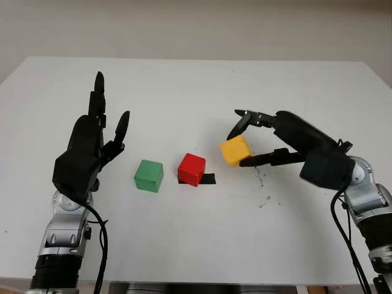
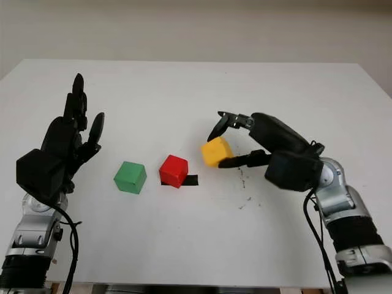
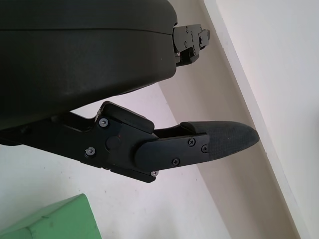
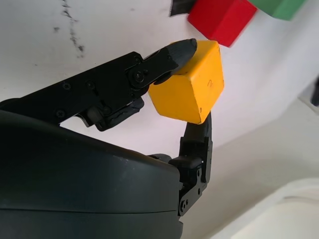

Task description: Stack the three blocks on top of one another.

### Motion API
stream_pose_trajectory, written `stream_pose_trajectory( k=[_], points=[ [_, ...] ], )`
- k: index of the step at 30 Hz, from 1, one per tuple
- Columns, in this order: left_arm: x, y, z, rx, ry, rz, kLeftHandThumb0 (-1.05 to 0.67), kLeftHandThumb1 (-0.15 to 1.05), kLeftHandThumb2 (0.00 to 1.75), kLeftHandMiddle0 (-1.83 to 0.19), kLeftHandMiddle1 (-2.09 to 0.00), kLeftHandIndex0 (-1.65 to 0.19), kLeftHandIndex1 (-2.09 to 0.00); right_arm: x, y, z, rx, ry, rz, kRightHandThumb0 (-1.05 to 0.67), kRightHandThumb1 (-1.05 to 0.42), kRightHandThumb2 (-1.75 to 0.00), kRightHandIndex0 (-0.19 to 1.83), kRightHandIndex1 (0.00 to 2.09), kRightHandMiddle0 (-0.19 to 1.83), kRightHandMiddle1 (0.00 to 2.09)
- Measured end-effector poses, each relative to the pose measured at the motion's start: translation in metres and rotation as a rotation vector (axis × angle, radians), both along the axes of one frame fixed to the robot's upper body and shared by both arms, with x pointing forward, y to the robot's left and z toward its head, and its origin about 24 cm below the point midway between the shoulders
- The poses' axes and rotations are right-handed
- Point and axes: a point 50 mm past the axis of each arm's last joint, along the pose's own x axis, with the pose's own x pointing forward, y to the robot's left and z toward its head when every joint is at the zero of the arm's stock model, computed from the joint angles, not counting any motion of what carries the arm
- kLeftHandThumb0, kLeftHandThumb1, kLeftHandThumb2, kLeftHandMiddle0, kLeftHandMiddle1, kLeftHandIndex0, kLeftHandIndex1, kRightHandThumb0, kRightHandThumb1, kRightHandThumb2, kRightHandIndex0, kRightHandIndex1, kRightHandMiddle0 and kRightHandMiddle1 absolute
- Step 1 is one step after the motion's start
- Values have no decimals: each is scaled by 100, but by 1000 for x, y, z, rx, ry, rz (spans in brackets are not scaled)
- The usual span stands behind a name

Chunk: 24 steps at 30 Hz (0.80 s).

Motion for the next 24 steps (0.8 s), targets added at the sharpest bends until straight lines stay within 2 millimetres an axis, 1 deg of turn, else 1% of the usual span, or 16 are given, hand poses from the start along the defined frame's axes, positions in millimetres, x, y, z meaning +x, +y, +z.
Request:
stream_pose_trajectory(
  k=[5,10,14,19,24],
  points=[
    [0,0,-1,-1,6,2,-74,105,55,16,-6,17,-5,3,4,0,39,24,-4,-47,-96,-5,29,7,40,138],
    [0,0,-1,-9,6,1,-75,105,54,16,-5,16,-6,7,16,-1,105,41,32,-46,-96,-5,25,5,39,141],
    [0,0,-1,-14,6,1,-75,105,54,16,-6,16,-6,16,22,2,161,115,72,-45,-97,-5,23,4,34,146],
    [0,0,-1,-13,7,3,-75,105,55,16,-5,16,-6,29,32,7,222,178,99,-47,-97,-5,22,4,34,150],
    [-1,-1,0,-15,7,6,-76,105,54,16,-5,16,-6,32,47,-3,309,253,138,-45,-95,-5,22,4,33,155]
  ],
)
